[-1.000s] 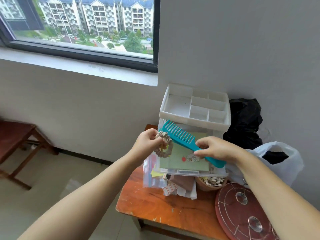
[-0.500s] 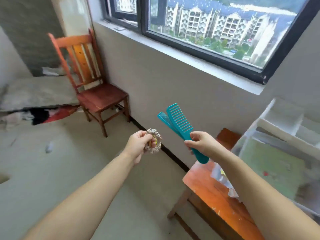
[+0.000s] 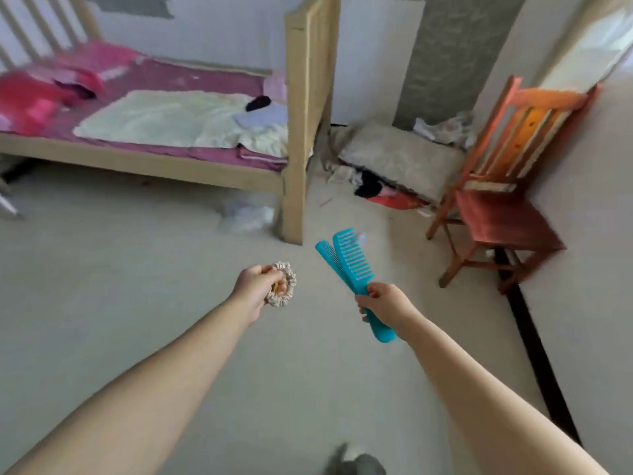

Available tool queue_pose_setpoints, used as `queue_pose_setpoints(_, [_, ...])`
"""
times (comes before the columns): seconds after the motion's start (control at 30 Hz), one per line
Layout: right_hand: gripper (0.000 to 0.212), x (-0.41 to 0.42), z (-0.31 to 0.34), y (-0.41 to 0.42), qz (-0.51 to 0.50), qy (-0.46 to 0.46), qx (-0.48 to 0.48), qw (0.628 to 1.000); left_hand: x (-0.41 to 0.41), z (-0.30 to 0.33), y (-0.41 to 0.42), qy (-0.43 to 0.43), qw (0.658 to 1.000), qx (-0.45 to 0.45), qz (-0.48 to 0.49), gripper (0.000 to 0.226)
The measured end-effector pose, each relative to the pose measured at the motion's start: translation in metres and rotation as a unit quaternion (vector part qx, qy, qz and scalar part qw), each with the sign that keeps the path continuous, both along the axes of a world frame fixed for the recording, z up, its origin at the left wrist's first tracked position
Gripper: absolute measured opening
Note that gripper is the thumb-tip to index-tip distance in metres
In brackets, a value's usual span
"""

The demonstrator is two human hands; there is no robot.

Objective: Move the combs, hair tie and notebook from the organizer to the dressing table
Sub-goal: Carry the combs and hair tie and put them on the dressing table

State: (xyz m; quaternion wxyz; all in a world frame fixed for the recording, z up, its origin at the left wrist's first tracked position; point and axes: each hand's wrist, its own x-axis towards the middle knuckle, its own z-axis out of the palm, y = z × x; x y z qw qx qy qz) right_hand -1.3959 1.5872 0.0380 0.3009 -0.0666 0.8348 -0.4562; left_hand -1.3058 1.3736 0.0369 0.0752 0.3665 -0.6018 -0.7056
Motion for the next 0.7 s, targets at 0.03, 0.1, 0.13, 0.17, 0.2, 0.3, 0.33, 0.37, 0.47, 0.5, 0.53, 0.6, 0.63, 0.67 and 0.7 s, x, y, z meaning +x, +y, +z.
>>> queue_pose_setpoints(0.03, [0.027, -0.004, -0.002, -0.024, 0.024, 0.0, 0.004, 1.0, 0.007, -0.001, -0.019, -0.002, 1.0, 0.004, 0.019, 0.024])
queue_pose_setpoints(0.1, [0.028, -0.012, -0.012, -0.096, 0.094, -0.008, 0.009, 0.996, 0.029, -0.009, -0.077, -0.007, 0.997, 0.011, 0.08, 0.026])
queue_pose_setpoints(0.13, [0.028, -0.016, -0.017, -0.13, 0.122, -0.015, 0.012, 0.992, 0.039, -0.013, -0.104, -0.011, 0.994, 0.012, 0.105, 0.027])
queue_pose_setpoints(0.17, [0.028, -0.022, -0.021, -0.165, 0.148, -0.022, 0.017, 0.989, 0.047, -0.016, -0.131, -0.017, 0.991, 0.012, 0.129, 0.027])
queue_pose_setpoints(0.2, [0.028, -0.027, -0.024, -0.201, 0.172, -0.027, 0.021, 0.985, 0.054, -0.02, -0.16, -0.02, 0.988, 0.01, 0.151, 0.027])
queue_pose_setpoints(0.3, [0.026, -0.042, -0.031, -0.306, 0.234, -0.032, 0.017, 0.971, 0.067, -0.028, -0.243, -0.029, 0.976, -0.003, 0.214, 0.028])
queue_pose_setpoints(0.33, [0.025, -0.045, -0.032, -0.342, 0.256, -0.035, 0.019, 0.966, 0.07, -0.03, -0.27, -0.037, 0.971, -0.008, 0.237, 0.029])
queue_pose_setpoints(0.37, [0.025, -0.047, -0.031, -0.378, 0.28, -0.037, 0.021, 0.959, 0.072, -0.031, -0.298, -0.05, 0.965, -0.016, 0.258, 0.029])
queue_pose_setpoints(0.47, [0.028, -0.046, -0.026, -0.482, 0.353, -0.042, 0.024, 0.934, 0.081, -0.027, -0.372, -0.067, 0.945, -0.014, 0.319, 0.024])
queue_pose_setpoints(0.5, [0.028, -0.044, -0.023, -0.517, 0.381, -0.035, 0.028, 0.924, 0.085, -0.026, -0.396, -0.064, 0.937, -0.011, 0.344, 0.023])
queue_pose_setpoints(0.53, [0.029, -0.04, -0.022, -0.55, 0.407, -0.026, 0.033, 0.912, 0.091, -0.025, -0.417, -0.068, 0.928, -0.013, 0.366, 0.022])
queue_pose_setpoints(0.6, [0.028, -0.03, -0.021, -0.616, 0.443, -0.017, 0.042, 0.895, 0.108, -0.021, -0.457, -0.083, 0.913, -0.018, 0.399, 0.021])
queue_pose_setpoints(0.63, [0.025, -0.023, -0.021, -0.648, 0.46, -0.013, 0.049, 0.886, 0.119, -0.021, -0.479, -0.085, 0.907, -0.018, 0.413, 0.02])
queue_pose_setpoints(0.67, [0.019, -0.016, -0.024, -0.68, 0.484, -0.004, 0.06, 0.873, 0.131, -0.023, -0.5, -0.082, 0.9, -0.012, 0.428, 0.02])
queue_pose_setpoints(0.7, [0.013, -0.008, -0.025, -0.711, 0.505, 0.006, 0.07, 0.86, 0.143, -0.026, -0.522, -0.077, 0.891, -0.006, 0.447, 0.02])
